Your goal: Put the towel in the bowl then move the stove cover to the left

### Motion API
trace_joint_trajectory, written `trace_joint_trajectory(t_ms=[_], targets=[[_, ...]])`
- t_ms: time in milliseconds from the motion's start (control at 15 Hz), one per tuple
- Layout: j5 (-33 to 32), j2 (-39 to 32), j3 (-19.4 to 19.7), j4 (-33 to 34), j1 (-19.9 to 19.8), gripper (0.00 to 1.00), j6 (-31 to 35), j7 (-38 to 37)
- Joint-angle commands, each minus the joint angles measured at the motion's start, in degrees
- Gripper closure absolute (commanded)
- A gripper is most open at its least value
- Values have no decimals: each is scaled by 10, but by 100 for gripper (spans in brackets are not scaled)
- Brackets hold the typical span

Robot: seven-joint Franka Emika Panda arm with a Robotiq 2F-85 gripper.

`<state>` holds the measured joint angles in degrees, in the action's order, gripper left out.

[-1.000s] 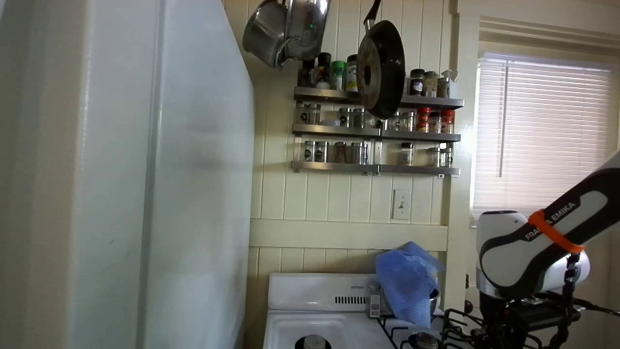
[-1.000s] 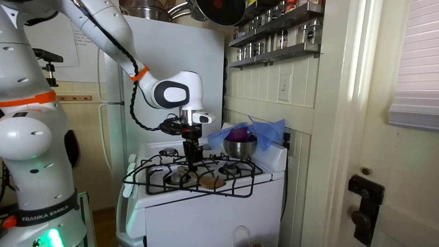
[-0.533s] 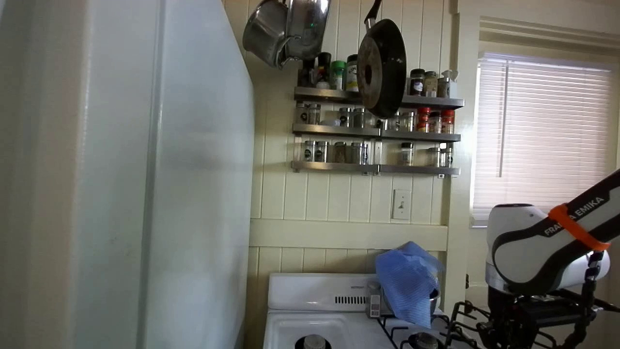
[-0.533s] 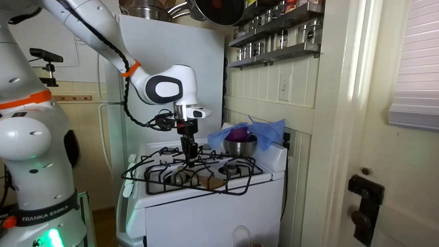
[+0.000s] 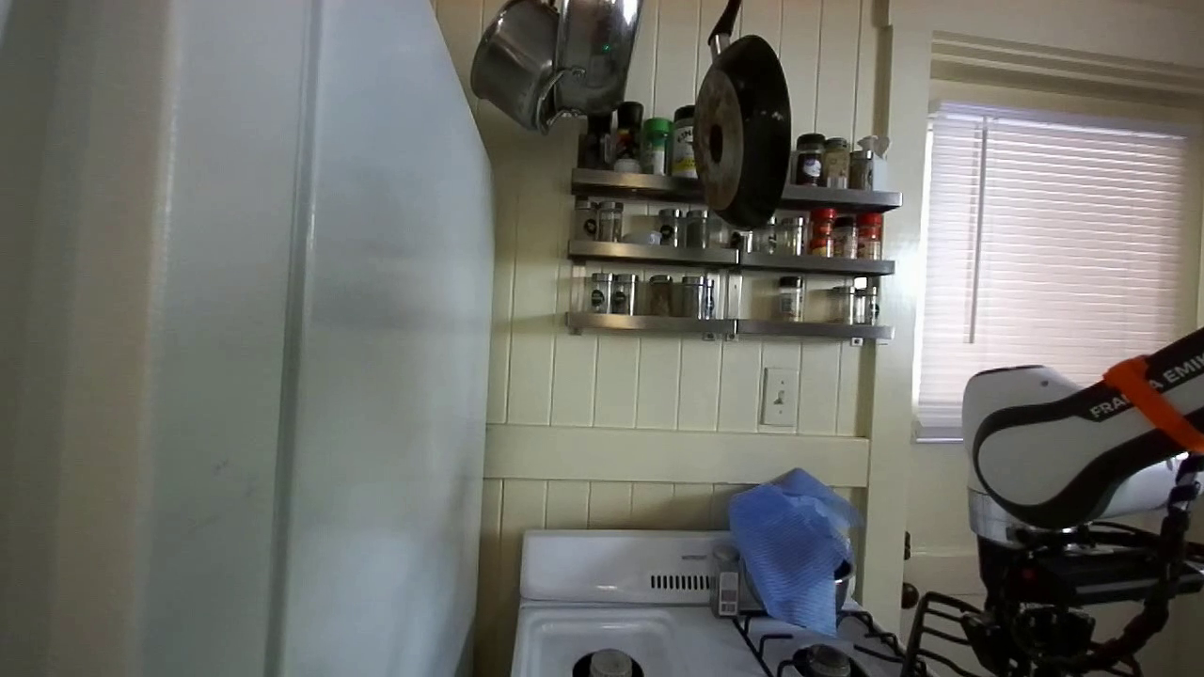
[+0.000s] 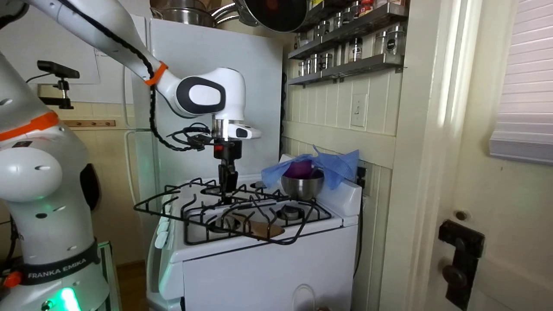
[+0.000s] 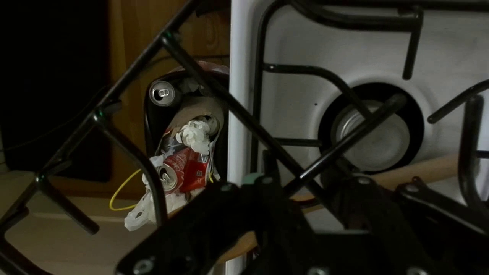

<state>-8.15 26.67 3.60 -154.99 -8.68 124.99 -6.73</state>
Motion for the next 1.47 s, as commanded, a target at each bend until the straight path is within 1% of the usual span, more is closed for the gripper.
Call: trace_joint_trajectory(t_ms=[0, 400, 733, 933, 1400], targets=[[-24, 53, -23, 29, -9, 92, -77, -27], [-52, 83, -61, 79, -4, 92, -134, -69], [-81, 84, -79, 129, 5, 92, -155, -59], [-94, 74, -83, 164, 18, 92, -160, -35], [-81, 23, -81, 251, 68, 92, -156, 53]])
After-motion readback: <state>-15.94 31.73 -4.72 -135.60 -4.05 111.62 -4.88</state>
